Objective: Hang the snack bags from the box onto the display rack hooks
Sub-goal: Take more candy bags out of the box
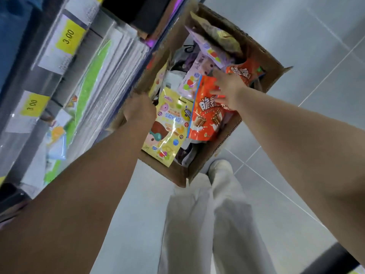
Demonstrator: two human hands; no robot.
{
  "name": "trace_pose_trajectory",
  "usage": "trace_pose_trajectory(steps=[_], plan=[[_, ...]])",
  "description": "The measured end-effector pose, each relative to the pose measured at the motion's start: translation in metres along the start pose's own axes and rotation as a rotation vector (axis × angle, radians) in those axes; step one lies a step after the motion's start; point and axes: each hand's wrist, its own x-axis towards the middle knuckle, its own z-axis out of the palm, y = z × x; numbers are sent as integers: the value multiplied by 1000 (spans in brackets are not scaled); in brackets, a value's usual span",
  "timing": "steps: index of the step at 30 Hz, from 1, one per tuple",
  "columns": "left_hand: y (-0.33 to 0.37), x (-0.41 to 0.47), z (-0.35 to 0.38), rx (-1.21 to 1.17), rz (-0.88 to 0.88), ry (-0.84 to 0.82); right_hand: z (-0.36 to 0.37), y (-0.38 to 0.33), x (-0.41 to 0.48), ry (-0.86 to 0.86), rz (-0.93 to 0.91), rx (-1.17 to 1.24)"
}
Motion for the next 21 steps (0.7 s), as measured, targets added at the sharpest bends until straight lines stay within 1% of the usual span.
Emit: trace_pose_trajectory(steps=[3,5,9,11,13,15,16,17,19,21], plan=[[-2,5,9,115,131,-14,4,-12,10,10,11,118],[-8,10,9,87,192,-14,7,-17,15,-23,53,176],[-12,12,0,-38,313,-33,7,-23,17,-30,122,381],[-7,7,-4,-71,324,-116,6,-21,11,7,123,418],[2,-3,-5,-97,281,-272,6,-7,4,44,142,411],[9,-14,1,-108,230,-437,4,16,-3,84,181,334],[12,-21,6,-43,231,-484,1,28,-5,102,203,253],[13,-27,11,46,249,-497,-3,39,-8,114,221,162],[11,-32,20,174,296,-461,-12,53,-12,119,265,-63],[8,-29,27,113,309,-410,-19,58,-11,47,303,-386]])
